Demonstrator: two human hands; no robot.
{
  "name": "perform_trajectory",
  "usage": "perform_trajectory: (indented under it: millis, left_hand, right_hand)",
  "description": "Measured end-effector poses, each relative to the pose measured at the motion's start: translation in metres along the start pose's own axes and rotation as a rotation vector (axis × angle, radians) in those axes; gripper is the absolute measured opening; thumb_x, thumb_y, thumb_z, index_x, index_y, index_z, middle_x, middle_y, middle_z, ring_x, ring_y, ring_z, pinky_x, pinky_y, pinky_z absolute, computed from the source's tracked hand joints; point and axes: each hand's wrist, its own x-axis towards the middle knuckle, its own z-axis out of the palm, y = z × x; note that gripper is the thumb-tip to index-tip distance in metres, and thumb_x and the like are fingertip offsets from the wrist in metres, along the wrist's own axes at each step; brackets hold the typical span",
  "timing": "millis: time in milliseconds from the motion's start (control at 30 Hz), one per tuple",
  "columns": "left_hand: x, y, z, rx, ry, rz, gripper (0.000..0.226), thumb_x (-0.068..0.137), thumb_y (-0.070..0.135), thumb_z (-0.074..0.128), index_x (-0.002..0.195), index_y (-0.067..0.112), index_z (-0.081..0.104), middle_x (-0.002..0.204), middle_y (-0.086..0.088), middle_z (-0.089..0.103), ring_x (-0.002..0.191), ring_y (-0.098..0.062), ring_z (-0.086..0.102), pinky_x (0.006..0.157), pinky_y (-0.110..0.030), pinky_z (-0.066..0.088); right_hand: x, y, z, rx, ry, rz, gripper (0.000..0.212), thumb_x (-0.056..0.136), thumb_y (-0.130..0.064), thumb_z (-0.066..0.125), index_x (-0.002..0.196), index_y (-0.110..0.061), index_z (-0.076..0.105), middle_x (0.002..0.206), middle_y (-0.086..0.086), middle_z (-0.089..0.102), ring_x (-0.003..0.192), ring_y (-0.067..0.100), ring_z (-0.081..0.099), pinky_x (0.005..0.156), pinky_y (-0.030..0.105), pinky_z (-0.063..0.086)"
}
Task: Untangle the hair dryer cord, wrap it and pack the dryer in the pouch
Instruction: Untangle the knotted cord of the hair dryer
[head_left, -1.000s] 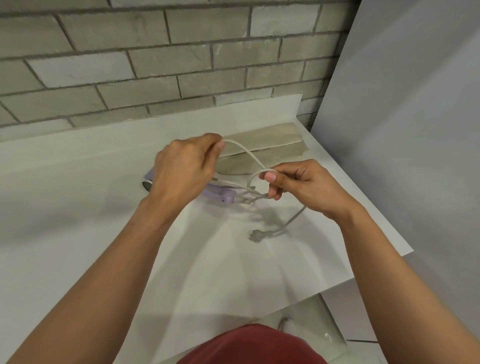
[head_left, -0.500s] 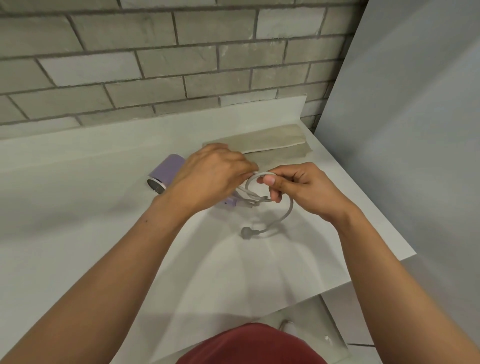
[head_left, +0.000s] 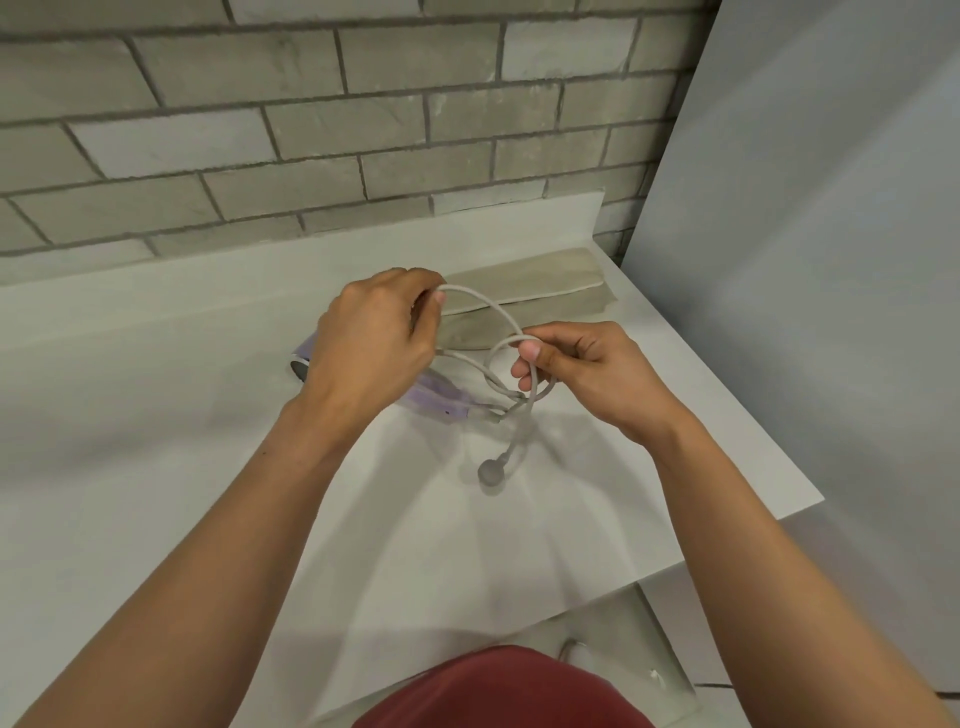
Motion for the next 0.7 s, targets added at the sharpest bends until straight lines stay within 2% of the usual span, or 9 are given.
perform_trajectory:
  millis: [133, 233, 300, 367, 433, 500, 567, 633, 700]
  left_hand:
    - [0.005, 0.001, -0.006, 0.071, -0.203, 0.257, 0.044, 0.100, 0.028, 0.059, 0.143, 0.022, 0.058, 0.138, -0.003, 0.061, 0.122, -0.026, 0.060, 0.099, -0.041, 0.050]
    - [0.011, 0.009, -0.003, 0.194, -0.383, 0.396, 0.033, 0.104, 0.040, 0.046, 0.124, 0.028, 0.069, 0.113, 0.005, 0.071, 0.103, -0.026, 0.066, 0.083, -0.039, 0.052]
    - [0.009, 0.015, 0.001, 0.248, -0.405, 0.312, 0.036, 0.107, 0.046, 0.037, 0.114, 0.031, 0.069, 0.099, 0.009, 0.072, 0.094, -0.026, 0.067, 0.073, -0.037, 0.050]
    - [0.006, 0.018, 0.004, 0.196, -0.296, 0.208, 0.040, 0.105, 0.051, 0.033, 0.111, 0.031, 0.067, 0.094, 0.008, 0.074, 0.090, -0.029, 0.068, 0.072, -0.040, 0.053]
    - [0.002, 0.022, 0.002, 0.021, -0.114, 0.060, 0.037, 0.104, 0.049, 0.040, 0.107, 0.027, 0.069, 0.086, 0.009, 0.076, 0.085, -0.027, 0.072, 0.074, -0.043, 0.056]
    - [0.004, 0.026, -0.001, -0.213, -0.007, -0.100, 0.028, 0.105, 0.040, 0.051, 0.101, 0.023, 0.073, 0.080, 0.012, 0.076, 0.078, -0.015, 0.074, 0.076, -0.039, 0.057]
    - [0.005, 0.031, -0.003, -0.371, -0.001, -0.210, 0.024, 0.104, 0.034, 0.055, 0.096, 0.022, 0.074, 0.076, 0.011, 0.076, 0.072, -0.005, 0.073, 0.078, -0.034, 0.056]
    - [0.005, 0.035, -0.004, -0.482, -0.039, -0.289, 0.023, 0.104, 0.031, 0.057, 0.093, 0.021, 0.075, 0.076, 0.009, 0.077, 0.068, -0.005, 0.074, 0.077, -0.031, 0.057]
    - [0.005, 0.035, -0.006, -0.541, -0.069, -0.328, 0.022, 0.104, 0.030, 0.058, 0.093, 0.021, 0.075, 0.076, 0.008, 0.077, 0.067, -0.009, 0.075, 0.077, -0.032, 0.059]
  right_hand:
    - [-0.004, -0.001, 0.000, -0.009, -0.052, -0.026, 0.018, 0.104, -0.020, 0.063, 0.112, -0.019, 0.079, 0.090, 0.000, 0.078, 0.078, 0.015, 0.072, 0.082, 0.020, 0.053]
    - [-0.006, -0.004, 0.002, -0.033, -0.069, -0.037, 0.018, 0.103, -0.019, 0.065, 0.112, -0.019, 0.080, 0.090, 0.001, 0.079, 0.075, 0.013, 0.070, 0.078, 0.018, 0.054]
    - [-0.007, -0.006, 0.002, -0.012, -0.050, -0.037, 0.018, 0.103, -0.022, 0.065, 0.113, -0.020, 0.080, 0.093, 0.002, 0.080, 0.078, 0.014, 0.072, 0.080, 0.021, 0.055]
    - [-0.007, -0.003, 0.002, 0.047, -0.009, -0.021, 0.019, 0.102, -0.026, 0.066, 0.112, -0.021, 0.080, 0.098, 0.001, 0.081, 0.087, 0.017, 0.076, 0.085, 0.028, 0.056]
    - [-0.009, 0.000, 0.003, 0.071, 0.014, 0.004, 0.019, 0.102, -0.029, 0.065, 0.113, -0.022, 0.080, 0.104, -0.002, 0.081, 0.095, 0.019, 0.078, 0.093, 0.033, 0.056]
    - [-0.010, 0.005, 0.007, 0.087, 0.020, 0.011, 0.019, 0.103, -0.028, 0.065, 0.113, -0.022, 0.080, 0.108, -0.003, 0.081, 0.097, 0.020, 0.078, 0.099, 0.038, 0.055]
    - [-0.010, 0.006, 0.012, 0.128, 0.046, 0.003, 0.021, 0.104, -0.025, 0.063, 0.116, -0.019, 0.079, 0.108, -0.004, 0.081, 0.097, 0.016, 0.077, 0.096, 0.035, 0.057]
    - [-0.008, 0.005, 0.018, 0.164, 0.087, 0.005, 0.022, 0.105, -0.023, 0.062, 0.118, -0.015, 0.078, 0.107, -0.005, 0.081, 0.096, 0.011, 0.076, 0.089, 0.028, 0.055]
    - [-0.006, 0.004, 0.023, 0.167, 0.118, 0.012, 0.023, 0.105, -0.025, 0.062, 0.120, -0.017, 0.078, 0.107, -0.004, 0.080, 0.096, 0.014, 0.076, 0.087, 0.029, 0.055]
